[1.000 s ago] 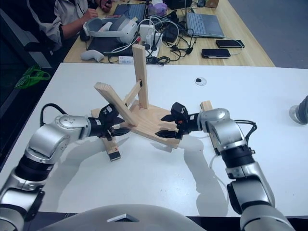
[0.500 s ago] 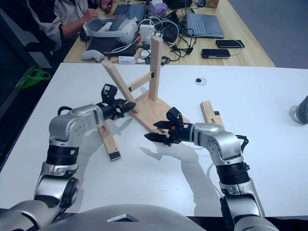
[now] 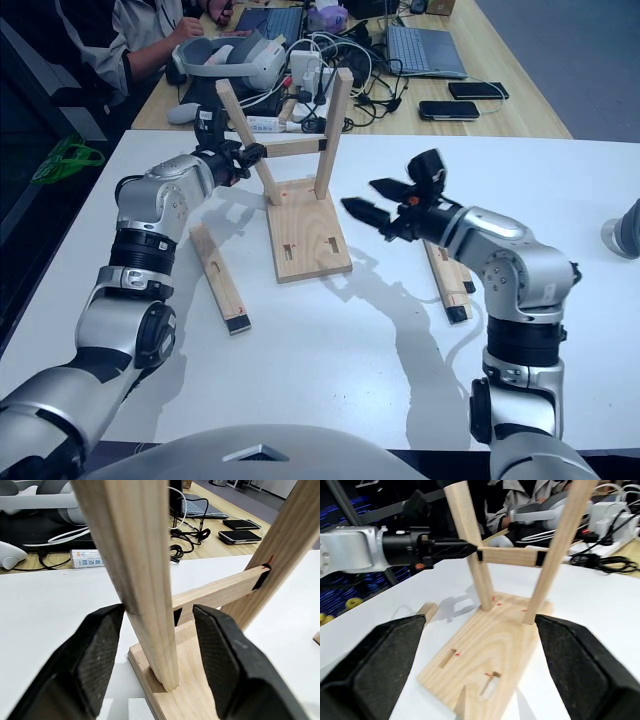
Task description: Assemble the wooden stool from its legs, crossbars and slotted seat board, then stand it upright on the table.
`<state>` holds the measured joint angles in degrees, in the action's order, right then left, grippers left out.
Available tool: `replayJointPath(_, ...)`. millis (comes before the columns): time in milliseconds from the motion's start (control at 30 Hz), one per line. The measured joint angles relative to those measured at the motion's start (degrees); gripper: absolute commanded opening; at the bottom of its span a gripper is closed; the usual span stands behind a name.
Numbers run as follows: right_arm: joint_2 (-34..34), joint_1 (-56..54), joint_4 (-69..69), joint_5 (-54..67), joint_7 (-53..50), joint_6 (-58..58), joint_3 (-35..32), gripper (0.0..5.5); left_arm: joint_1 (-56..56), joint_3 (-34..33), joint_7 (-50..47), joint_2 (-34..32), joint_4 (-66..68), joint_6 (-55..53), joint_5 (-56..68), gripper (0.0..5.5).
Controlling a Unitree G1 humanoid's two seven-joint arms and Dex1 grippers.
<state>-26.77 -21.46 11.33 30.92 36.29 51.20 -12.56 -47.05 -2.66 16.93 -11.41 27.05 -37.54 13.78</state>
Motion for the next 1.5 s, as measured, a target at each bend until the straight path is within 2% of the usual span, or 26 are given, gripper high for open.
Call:
replayJointPath(167, 1.47, 9.57, -2.18, -7.61, -12.18, -9.52, -6.81, 4.09, 12.06, 1.60, 1.56, -1.26, -22.63, -9.01, 2.60, 2.53)
replayJointPath(333, 0.96, 16.45, -7.00, -11.09, -11.08, -19.36, -7.08, 4.09, 20.92, -1.83, -4.84, -0.08, -33.21, -6.15, 1.55, 2.53)
replayJointPath(633, -4.77, 19.49, -25.46, -13.36, -5.11, -25.24, -7.21, 4.09, 22.95, 1.78, -5.85, -0.46, -35.14, -4.42, -2.09, 2.53)
replayJointPath(900, -5.14, 17.60, -29.68, -12.49, -6.12, -27.68, -8.78, 4.09, 22.95, 2.27, -5.42, -1.16, -35.01, -3.98, -3.13, 2.53)
replayJointPath(1033, -5.52, 16.02, -33.13, -15.52, -6.99, -28.63, -6.44, 4.09, 22.97, 2.73, -5.39, -1.15, -34.80, -3.85, -3.59, 2.53)
replayJointPath(1500, -4.99, 15.88, -27.58, -14.38, -0.87, -24.67, 0.18, 4.09, 22.98, 2.81, -5.47, -0.92, -33.74, -2.98, -4.32, 2.53)
